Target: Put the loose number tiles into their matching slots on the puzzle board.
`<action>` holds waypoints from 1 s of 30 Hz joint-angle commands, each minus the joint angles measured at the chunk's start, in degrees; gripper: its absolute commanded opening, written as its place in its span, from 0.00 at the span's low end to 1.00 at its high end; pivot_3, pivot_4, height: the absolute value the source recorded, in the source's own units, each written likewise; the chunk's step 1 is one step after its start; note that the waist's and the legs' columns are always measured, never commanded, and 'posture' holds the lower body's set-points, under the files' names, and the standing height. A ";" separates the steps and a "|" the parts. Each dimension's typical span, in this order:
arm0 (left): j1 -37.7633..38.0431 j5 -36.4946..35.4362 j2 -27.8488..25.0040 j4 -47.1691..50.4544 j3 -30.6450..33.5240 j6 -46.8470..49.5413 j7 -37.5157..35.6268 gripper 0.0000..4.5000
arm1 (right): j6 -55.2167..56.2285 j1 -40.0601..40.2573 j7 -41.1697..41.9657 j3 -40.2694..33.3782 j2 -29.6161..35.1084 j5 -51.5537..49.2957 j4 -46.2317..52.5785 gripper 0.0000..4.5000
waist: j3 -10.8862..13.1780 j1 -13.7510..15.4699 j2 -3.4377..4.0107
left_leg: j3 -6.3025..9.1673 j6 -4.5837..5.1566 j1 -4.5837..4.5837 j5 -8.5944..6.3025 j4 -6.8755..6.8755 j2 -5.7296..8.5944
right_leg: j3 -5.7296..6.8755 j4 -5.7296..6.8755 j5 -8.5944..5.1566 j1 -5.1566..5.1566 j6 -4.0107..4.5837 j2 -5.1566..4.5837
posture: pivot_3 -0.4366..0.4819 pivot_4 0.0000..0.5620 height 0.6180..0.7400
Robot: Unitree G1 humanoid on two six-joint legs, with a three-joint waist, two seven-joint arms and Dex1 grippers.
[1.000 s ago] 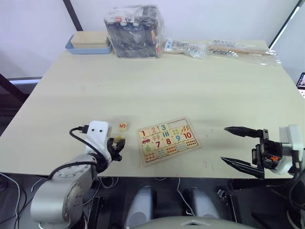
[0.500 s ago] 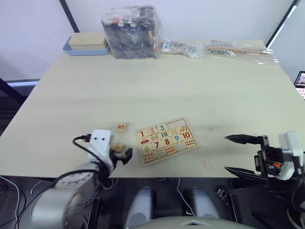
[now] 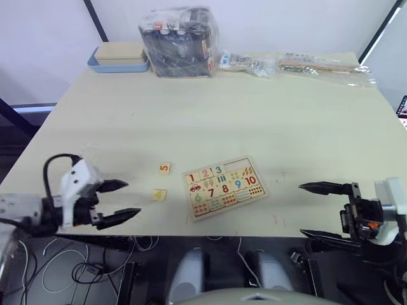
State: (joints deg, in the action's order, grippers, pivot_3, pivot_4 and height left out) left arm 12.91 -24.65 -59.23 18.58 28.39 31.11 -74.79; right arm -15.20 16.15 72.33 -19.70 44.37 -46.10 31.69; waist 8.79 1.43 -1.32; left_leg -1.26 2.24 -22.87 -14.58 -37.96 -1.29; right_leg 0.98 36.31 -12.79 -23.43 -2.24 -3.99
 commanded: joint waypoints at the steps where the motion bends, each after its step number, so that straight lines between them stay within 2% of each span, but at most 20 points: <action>1: -7.26 2.32 -3.80 -11.60 -6.79 -12.64 -9.12 0.96 | -0.31 0.08 -0.93 -2.20 0.65 -1.75 2.78 1.00 | 0.02 0.11 0.01 | -0.02 0.02 -0.02 -0.01 0.01 0.02 | 0.00 -0.03 0.00 0.00 -0.01 -0.02 | 0.48 0.27 1.00; 4: -14.37 5.92 -4.84 -19.75 -13.71 -21.82 -13.63 0.96 | -0.29 0.17 -1.02 -2.58 0.70 -1.63 2.80 1.00 | 0.02 0.14 -0.01 | -0.05 0.09 -0.06 -0.05 0.01 0.02 | 0.00 -0.12 0.02 0.01 -0.02 -0.01 | 0.48 0.27 1.00; 9: -25.98 10.41 -1.95 -27.53 -24.29 -29.21 -16.14 0.96 | 0.45 -0.06 -0.97 -1.94 0.46 -0.42 2.11 1.00 | 0.02 0.27 -0.04 | -0.08 0.11 -0.08 -0.06 -0.02 0.02 | -0.01 -0.11 0.04 0.06 -0.05 0.06 | 0.48 0.27 1.00; 16: -30.52 12.84 0.21 -32.16 -30.04 -33.36 -16.25 0.96 | 1.30 0.03 -0.94 -1.43 -0.18 0.59 2.07 1.00 | 0.01 -0.36 -0.06 | -0.09 0.12 -0.08 -0.06 -0.04 -0.02 | -0.06 -0.07 0.04 0.06 -0.07 0.20 | 0.48 0.27 1.00; 17: -30.71 12.97 0.40 -32.59 -30.32 -33.53 -16.05 0.86 | 1.39 -0.03 -0.98 -1.27 -0.24 0.72 2.02 1.00 | 0.01 -0.44 -0.06 | -0.08 0.12 -0.08 -0.06 -0.04 -0.03 | -0.06 -0.06 0.04 0.06 -0.07 0.21 | 0.48 0.27 1.00; 18: -30.72 13.09 0.66 -32.95 -30.56 -33.93 -15.83 0.83 | 1.55 -0.03 -1.00 -1.15 -0.35 0.85 1.93 1.00 | 0.01 -0.49 -0.06 | -0.08 0.12 -0.08 -0.06 -0.04 -0.03 | -0.06 -0.06 0.04 0.06 -0.07 0.21 | 0.48 0.27 1.00; 23: -30.91 12.68 1.90 -35.11 -30.93 -34.91 -15.57 0.83 | 2.42 0.37 -0.81 -0.79 -1.23 1.86 1.41 1.00 | 0.01 -0.49 -0.06 | -0.08 0.12 -0.07 -0.06 -0.06 -0.03 | -0.08 -0.03 0.04 0.06 -0.07 0.23 | 0.48 0.27 1.00; 26: -30.98 12.83 1.85 -35.23 -30.93 -35.46 -15.82 0.56 | 2.69 0.44 -0.84 -0.87 -1.45 2.13 1.15 1.00 | 0.01 -0.48 -0.06 | -0.07 0.12 -0.08 -0.06 -0.08 -0.03 | -0.08 -0.02 0.04 0.06 -0.08 0.23 | 0.48 0.27 1.00; 30: -31.28 13.39 2.05 -36.33 -31.29 -36.74 -15.84 0.56 | 3.13 0.90 -0.72 -0.84 -1.75 2.49 1.06 1.00 | 0.01 -0.48 -0.06 | -0.06 0.12 -0.07 -0.06 -0.08 -0.03 | -0.09 -0.01 0.04 0.06 -0.07 0.23 | 0.48 0.27 1.00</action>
State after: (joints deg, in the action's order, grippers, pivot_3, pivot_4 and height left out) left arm -17.49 -11.29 -56.86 -17.32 -2.87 -4.42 -89.88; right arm -13.17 16.88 71.42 -20.14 42.88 -43.19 32.41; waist 8.79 0.94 -1.38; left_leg -1.32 2.36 -22.94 -14.63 -38.04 -1.32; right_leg 0.89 36.31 -12.75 -23.37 -2.32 -3.76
